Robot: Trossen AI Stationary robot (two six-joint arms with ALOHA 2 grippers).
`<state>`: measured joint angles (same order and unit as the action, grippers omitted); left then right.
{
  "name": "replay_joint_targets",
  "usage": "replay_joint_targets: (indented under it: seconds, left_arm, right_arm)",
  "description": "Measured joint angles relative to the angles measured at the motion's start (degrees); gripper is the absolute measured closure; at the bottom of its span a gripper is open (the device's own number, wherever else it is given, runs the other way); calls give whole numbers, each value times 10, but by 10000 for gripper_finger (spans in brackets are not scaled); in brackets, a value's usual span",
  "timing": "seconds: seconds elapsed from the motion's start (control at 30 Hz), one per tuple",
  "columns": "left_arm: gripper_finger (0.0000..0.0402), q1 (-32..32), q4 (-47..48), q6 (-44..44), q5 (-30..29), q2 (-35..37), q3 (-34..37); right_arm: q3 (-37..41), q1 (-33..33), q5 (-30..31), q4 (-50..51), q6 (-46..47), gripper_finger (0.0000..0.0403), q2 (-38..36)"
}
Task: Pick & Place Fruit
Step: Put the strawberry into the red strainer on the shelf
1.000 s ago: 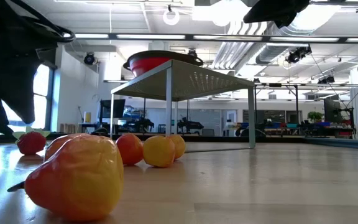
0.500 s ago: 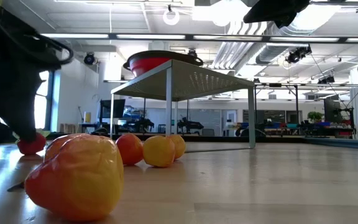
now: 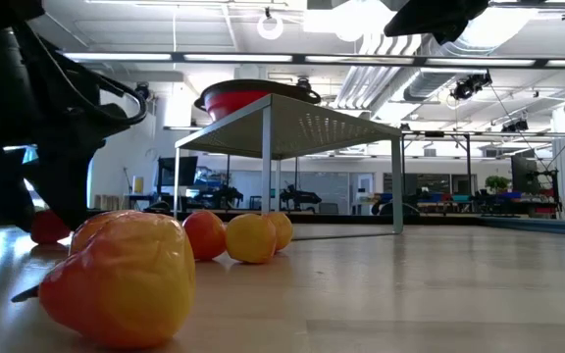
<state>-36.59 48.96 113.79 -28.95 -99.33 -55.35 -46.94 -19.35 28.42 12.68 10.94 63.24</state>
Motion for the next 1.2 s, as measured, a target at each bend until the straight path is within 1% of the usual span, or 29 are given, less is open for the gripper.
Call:
replay_joint_targets:
  seconds: [0.2, 0.43, 0.87, 1.0, 1.2]
  left_arm:
    - [139, 2, 1, 1, 0, 0, 3]
    - [139, 2, -44, 16, -5, 2, 29]
    - [142, 2, -42, 20, -3, 1, 29]
    - [163, 2, -40, 20, -1, 1, 29]
    - [212, 2, -36, 20, 1, 1, 30]
  right_arm:
    - [0, 0, 0, 0, 0, 401, 0]
    - [0, 0, 0, 0, 0, 401, 0]
    - [0, 0, 1, 0, 0, 401, 0]
    - [0, 0, 1, 0, 0, 401, 0]
    - [0, 0, 1, 0, 0, 401, 0]
